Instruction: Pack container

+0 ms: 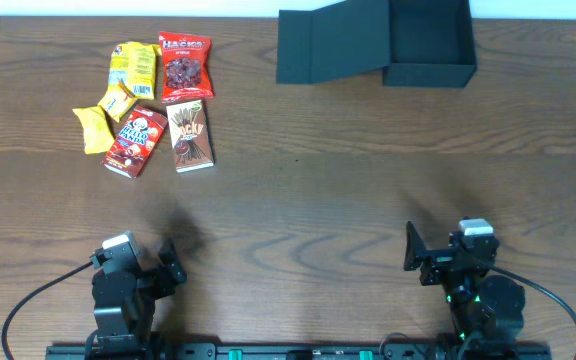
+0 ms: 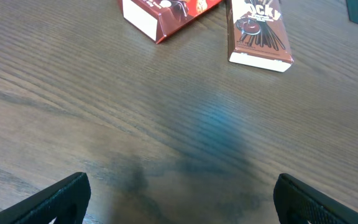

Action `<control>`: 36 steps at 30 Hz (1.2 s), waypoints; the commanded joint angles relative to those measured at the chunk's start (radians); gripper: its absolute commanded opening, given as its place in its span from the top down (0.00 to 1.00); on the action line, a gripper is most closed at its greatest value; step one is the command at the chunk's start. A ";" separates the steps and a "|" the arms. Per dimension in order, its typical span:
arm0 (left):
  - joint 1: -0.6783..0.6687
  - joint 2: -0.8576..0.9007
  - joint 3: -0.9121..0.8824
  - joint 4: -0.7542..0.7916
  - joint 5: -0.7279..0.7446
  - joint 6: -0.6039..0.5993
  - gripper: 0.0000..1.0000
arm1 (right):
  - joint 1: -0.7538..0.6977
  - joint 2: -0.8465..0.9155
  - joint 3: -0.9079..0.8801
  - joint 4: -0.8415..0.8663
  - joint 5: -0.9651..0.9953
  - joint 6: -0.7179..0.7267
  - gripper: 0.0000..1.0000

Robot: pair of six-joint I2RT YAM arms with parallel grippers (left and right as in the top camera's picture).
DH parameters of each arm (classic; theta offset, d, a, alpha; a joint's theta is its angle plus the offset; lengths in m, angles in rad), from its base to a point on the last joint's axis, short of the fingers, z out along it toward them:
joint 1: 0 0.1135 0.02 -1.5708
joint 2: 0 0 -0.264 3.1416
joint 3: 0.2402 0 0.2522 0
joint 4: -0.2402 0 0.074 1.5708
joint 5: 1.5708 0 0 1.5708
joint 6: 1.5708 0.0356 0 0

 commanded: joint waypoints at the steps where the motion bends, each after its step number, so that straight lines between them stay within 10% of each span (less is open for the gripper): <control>1: -0.005 -0.006 -0.009 -0.021 0.000 0.007 0.05 | 0.002 -0.006 -0.010 0.000 -0.008 0.010 0.01; 11: -0.005 -0.006 -0.009 -0.021 0.000 0.007 0.05 | 0.002 -0.006 -0.010 0.005 -0.016 0.012 0.01; 23: -0.005 -0.006 -0.009 -0.021 0.000 0.007 0.05 | 0.002 -0.006 -0.010 0.013 -0.565 0.446 0.01; 36: -0.005 -0.006 -0.009 -0.021 0.000 0.007 0.05 | 0.002 0.197 0.025 0.373 -0.703 0.510 0.01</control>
